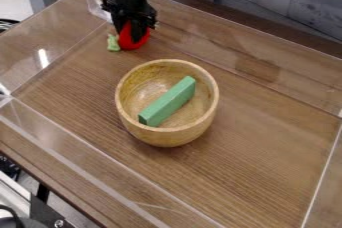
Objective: Move the red fruit to the right
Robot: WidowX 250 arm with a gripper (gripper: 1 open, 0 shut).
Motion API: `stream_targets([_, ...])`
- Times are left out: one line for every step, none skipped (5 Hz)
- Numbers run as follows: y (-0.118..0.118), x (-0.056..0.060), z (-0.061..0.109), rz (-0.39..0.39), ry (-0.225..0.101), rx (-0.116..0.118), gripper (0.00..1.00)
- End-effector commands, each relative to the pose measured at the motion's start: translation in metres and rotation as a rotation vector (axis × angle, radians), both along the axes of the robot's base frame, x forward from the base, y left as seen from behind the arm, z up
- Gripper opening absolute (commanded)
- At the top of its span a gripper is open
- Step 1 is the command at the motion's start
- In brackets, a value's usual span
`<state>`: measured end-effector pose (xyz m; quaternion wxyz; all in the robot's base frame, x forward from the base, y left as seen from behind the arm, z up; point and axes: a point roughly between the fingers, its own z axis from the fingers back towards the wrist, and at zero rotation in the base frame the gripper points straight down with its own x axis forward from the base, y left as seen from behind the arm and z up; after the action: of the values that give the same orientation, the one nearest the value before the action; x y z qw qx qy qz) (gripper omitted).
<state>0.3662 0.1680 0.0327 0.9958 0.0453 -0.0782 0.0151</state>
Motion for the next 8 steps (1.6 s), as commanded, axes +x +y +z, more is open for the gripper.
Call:
stream_targets([0.003, 0.002, 0.010, -0.050, -0.048, 0.016, 0.00])
stream_targets([-0.009, 0.002, 0.002, -0.113, -0.048, 0.003, 0.00])
stream_targets([-0.019, 0.003, 0.009, -0.177, -0.047, -0.008, 0.00])
stream_targets([-0.029, 0.006, 0.016, -0.241, -0.045, -0.019, 0.00])
stream_targets([-0.021, 0.010, 0.012, -0.292, -0.045, -0.028, 0.00])
stream_targets([-0.021, 0.008, 0.029, -0.240, -0.062, -0.014, 0.00])
stream_targets([-0.022, 0.008, 0.046, -0.188, -0.081, 0.000, 0.00])
stream_targets([-0.021, -0.008, 0.064, -0.118, -0.107, 0.020, 0.00])
